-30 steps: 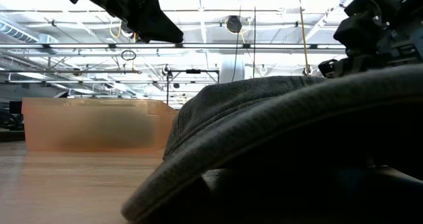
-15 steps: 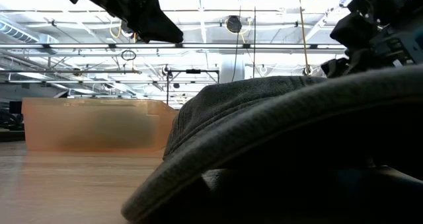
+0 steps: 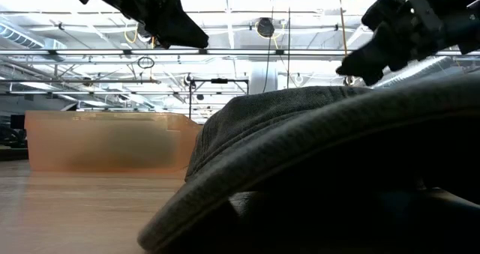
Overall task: Pick & Place hat
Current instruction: Put the left black cap into the orange bin
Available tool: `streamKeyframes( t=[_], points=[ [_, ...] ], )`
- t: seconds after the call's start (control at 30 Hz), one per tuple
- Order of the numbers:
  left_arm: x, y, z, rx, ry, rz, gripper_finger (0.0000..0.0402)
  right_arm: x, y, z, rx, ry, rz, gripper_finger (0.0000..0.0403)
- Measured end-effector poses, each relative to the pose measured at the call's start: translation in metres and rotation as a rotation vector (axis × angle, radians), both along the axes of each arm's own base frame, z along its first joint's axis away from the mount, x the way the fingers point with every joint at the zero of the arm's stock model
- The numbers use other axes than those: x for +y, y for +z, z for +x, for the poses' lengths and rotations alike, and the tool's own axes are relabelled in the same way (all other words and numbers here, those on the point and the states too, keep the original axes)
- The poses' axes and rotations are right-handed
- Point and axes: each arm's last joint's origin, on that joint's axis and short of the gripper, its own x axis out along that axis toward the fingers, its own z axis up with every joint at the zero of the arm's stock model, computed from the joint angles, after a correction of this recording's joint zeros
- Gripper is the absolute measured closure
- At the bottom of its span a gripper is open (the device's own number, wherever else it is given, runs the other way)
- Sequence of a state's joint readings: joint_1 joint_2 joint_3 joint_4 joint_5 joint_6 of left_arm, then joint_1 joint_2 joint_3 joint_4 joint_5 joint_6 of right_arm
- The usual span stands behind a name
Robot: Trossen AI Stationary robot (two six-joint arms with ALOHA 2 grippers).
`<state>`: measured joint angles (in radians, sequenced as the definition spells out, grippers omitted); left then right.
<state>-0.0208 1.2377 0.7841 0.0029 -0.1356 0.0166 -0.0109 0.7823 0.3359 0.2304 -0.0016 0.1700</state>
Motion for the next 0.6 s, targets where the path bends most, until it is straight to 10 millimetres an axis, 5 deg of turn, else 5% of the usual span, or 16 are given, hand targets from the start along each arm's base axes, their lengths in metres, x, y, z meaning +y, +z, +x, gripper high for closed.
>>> streamKeyframes(
  t=[0.23,0.47,0.6],
  points=[
    [0.0,0.0,0.0,-0.003,0.003,0.005,0.0293,0.018,-0.012,0.011,0.097,0.068,-0.062,0.0301],
    [0.003,0.003,0.001,-0.03,0.014,0.001,0.0293,0.015,0.003,0.037,0.11,0.021,-0.195,0.031],
    [0.003,0.003,0.001,-0.03,0.016,-0.003,0.0293,0.01,-0.008,0.051,0.215,0.008,-0.207,0.031]
  ],
)
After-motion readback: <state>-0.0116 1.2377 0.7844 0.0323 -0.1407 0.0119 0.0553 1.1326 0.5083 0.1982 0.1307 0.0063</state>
